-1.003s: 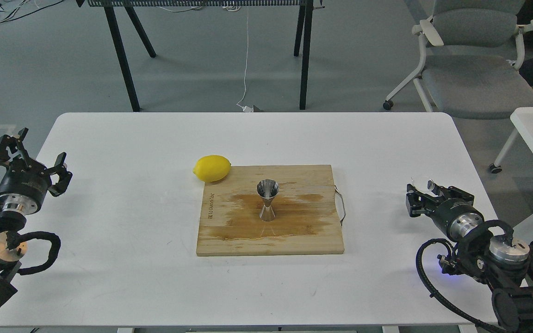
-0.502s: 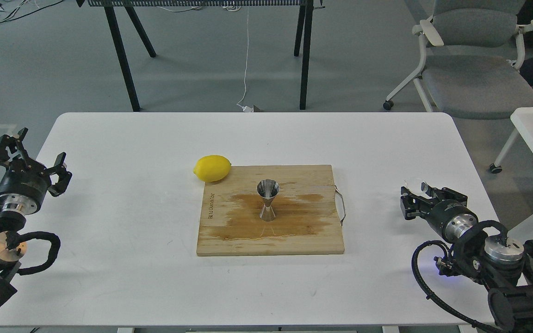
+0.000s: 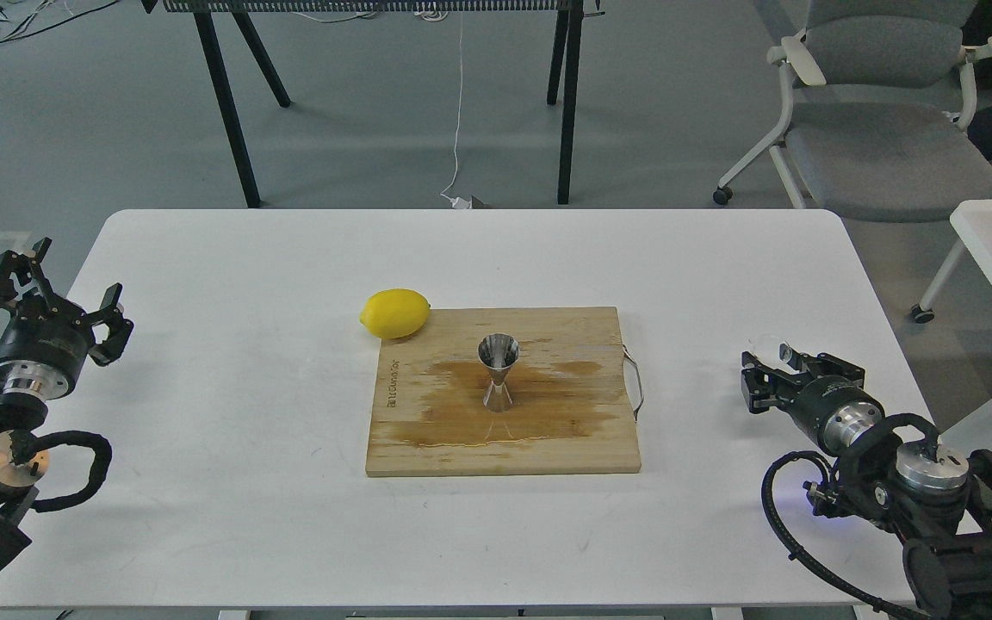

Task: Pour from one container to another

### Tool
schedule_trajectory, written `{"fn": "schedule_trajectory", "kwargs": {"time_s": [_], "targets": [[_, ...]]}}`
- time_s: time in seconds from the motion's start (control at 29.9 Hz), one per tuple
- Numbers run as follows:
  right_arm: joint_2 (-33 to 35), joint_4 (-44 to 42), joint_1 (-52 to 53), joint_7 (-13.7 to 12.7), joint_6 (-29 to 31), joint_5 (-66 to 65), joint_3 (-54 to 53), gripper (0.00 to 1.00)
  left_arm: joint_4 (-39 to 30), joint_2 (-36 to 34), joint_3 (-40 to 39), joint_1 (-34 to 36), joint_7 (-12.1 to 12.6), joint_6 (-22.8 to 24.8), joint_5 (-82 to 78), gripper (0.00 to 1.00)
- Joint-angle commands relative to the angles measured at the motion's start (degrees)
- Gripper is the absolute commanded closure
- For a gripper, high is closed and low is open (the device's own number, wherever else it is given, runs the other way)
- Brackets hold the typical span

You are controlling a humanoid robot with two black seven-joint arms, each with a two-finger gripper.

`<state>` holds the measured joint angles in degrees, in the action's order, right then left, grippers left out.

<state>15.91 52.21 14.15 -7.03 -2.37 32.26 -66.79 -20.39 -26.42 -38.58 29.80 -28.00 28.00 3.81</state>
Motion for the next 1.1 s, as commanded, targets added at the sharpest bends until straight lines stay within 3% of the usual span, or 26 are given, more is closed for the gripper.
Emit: {"fn": "schedule_trajectory", "kwargs": {"time_s": [0.0, 0.27, 0.47, 0.74, 0.94, 1.07], "targets": [[0.0, 0.1, 0.0, 0.0, 0.0, 0.0, 0.0, 0.42, 0.0, 0.0, 0.0, 0.0, 0.0, 0.0, 0.0, 0.05], [0.0, 0.1, 0.0, 0.0, 0.0, -0.1, 0.1, 0.28, 0.0, -0.1, 0.0, 0.0, 0.0, 0.0, 0.1, 0.06], [0.0, 1.0, 0.0, 0.0, 0.0, 0.0, 0.1, 0.04, 0.0, 0.0, 0.0, 0.0, 0.0, 0.0, 0.0, 0.05], [0.1, 4.7, -0.1, 0.1, 0.5, -0.2, 0.1, 0.03, 0.0, 0.2, 0.0, 0.0, 0.0, 0.0, 0.0, 0.05], [0.3, 12.5, -0.6, 0.3, 1.1, -4.7, 0.1, 0.02, 0.1, -0.5, 0.1, -0.1, 0.0, 0.0, -0.2, 0.05], [0.7, 17.3, 0.3, 0.1, 6.7, -13.1, -0.3, 0.01, 0.0, -1.8, 0.2, 0.1, 0.0, 0.0, -0.3, 0.05]]}}
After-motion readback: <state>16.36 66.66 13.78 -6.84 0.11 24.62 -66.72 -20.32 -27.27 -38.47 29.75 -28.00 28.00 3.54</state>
